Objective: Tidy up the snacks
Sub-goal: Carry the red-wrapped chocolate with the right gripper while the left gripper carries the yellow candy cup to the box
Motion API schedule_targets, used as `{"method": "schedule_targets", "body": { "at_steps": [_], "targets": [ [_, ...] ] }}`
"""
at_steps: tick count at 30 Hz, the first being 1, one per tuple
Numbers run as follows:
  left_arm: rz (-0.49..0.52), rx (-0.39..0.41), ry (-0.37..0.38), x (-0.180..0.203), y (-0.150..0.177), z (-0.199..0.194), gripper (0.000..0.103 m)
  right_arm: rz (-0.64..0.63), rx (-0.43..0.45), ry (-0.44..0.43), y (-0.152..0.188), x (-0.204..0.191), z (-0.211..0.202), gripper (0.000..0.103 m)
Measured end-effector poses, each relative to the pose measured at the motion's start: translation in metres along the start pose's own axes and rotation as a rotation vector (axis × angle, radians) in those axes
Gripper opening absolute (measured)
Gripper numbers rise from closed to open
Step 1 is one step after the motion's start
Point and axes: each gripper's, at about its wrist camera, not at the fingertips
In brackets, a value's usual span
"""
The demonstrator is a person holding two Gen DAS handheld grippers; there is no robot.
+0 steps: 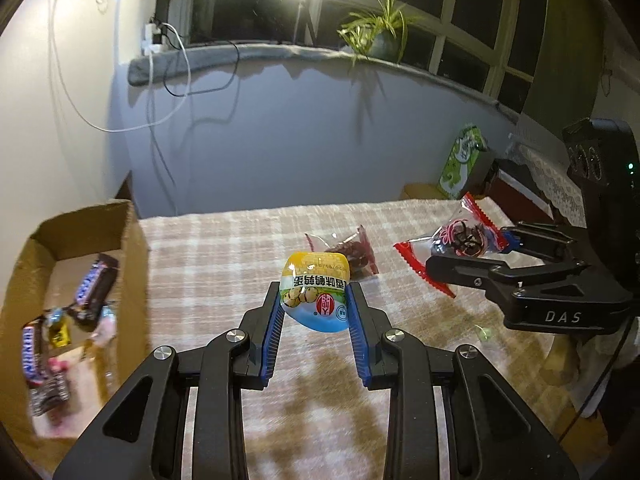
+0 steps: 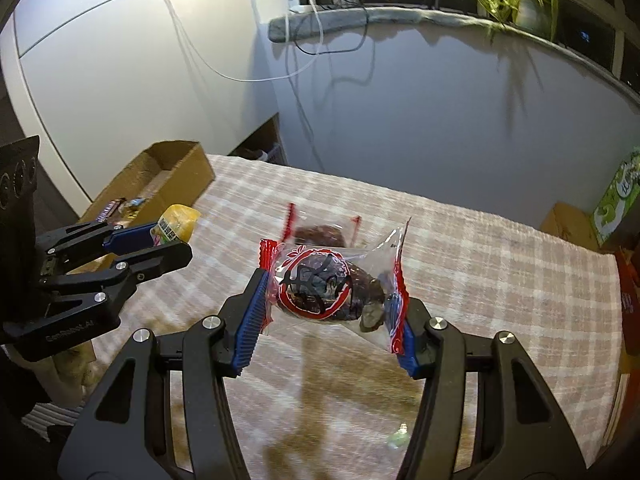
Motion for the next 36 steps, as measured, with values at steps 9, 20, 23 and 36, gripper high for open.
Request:
{"method": "schedule_targets", "body": {
  "at_steps": [9, 20, 23, 36],
  "targets": [
    [-0.026, 0.047, -0.031, -0.018, 0.004, -0.034, 0.029, -0.049, 0.027, -0.037, -0.014, -0.042, -0.004, 0.058],
    [-0.081, 0.079, -0.088, -0.058, 0.014, -0.064, 0.029, -0.104, 0.033, -0.102, -0.037, -0.097, 0.018, 0.058],
    [-0.097, 0.085, -0.104, -0.069, 0.017, -0.070, 0.029, -0.119, 0.034, -0.122, -0.043, -0.112, 0.025, 0.058],
    [-0.181, 0.097, -0.167, -0.120, 0.029, -0.085, 0.029, -0.181, 0.017, -0.197, -0.072, -0.168, 0.064, 0.058]
  ]
}}
Point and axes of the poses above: each gripper's, at about its wrist camera, not at the fingertips, and z roughly the way its jaws point, x to its right, y to its underside, and after that the axes turned 1 degree about z, right-handed
